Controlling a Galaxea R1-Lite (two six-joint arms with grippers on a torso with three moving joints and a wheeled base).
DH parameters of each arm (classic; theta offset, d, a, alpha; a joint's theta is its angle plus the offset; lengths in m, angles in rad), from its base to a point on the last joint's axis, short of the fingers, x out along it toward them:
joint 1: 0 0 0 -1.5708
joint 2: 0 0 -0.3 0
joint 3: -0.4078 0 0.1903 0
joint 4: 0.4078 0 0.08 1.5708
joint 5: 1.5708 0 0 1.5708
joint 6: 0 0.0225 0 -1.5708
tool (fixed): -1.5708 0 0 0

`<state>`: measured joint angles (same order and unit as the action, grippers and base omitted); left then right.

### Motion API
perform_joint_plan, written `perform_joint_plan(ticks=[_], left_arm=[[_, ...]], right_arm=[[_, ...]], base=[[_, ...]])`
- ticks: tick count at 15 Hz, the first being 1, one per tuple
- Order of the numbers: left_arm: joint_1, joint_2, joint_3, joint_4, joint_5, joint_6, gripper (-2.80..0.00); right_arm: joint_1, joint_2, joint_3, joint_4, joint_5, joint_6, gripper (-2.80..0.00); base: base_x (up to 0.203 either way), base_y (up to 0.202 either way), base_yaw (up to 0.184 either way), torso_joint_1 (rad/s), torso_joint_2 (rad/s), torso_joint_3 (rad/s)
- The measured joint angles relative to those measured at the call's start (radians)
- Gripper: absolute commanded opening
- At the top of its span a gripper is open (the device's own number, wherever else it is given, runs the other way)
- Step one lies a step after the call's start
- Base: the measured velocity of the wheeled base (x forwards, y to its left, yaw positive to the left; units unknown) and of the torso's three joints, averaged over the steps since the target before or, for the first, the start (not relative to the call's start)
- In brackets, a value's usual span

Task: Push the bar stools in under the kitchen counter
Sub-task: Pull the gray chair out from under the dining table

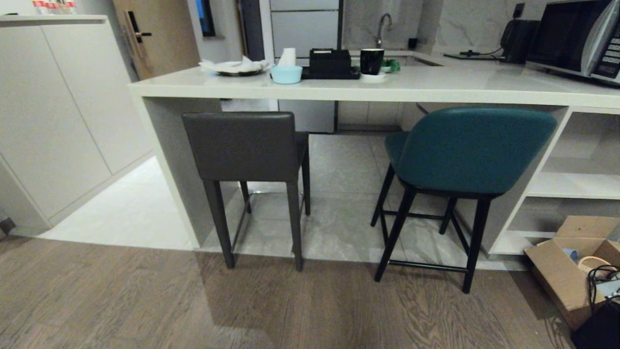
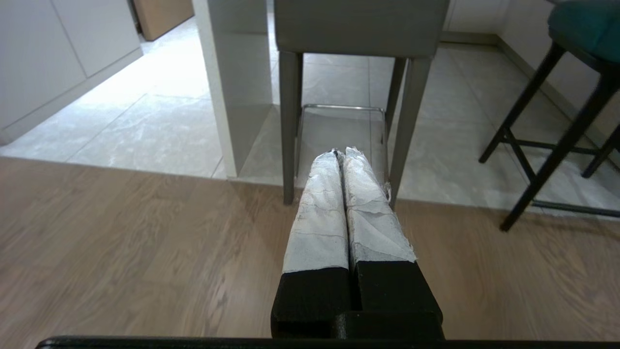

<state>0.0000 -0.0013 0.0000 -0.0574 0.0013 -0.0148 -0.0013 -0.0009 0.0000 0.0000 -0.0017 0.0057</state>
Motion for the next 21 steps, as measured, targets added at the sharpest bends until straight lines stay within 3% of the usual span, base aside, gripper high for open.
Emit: perform_joint_plan(ticks=[17, 21], left_arm=[[0.000, 0.001, 0.000, 0.000, 0.000, 0.000, -2.80], [0.000, 0.001, 0.000, 0.000, 0.000, 0.000, -2.80]], right_arm=[[0.000, 0.000, 0.000, 0.000, 0.001, 0.000, -2.80], [0.000, 0.000, 0.000, 0.000, 0.000, 0.001, -2.80]], base=[[0.195, 0.000, 0.002, 0.003, 0.00, 0.002], [0.051, 0.000, 0.002, 0.007, 0.00, 0.001]])
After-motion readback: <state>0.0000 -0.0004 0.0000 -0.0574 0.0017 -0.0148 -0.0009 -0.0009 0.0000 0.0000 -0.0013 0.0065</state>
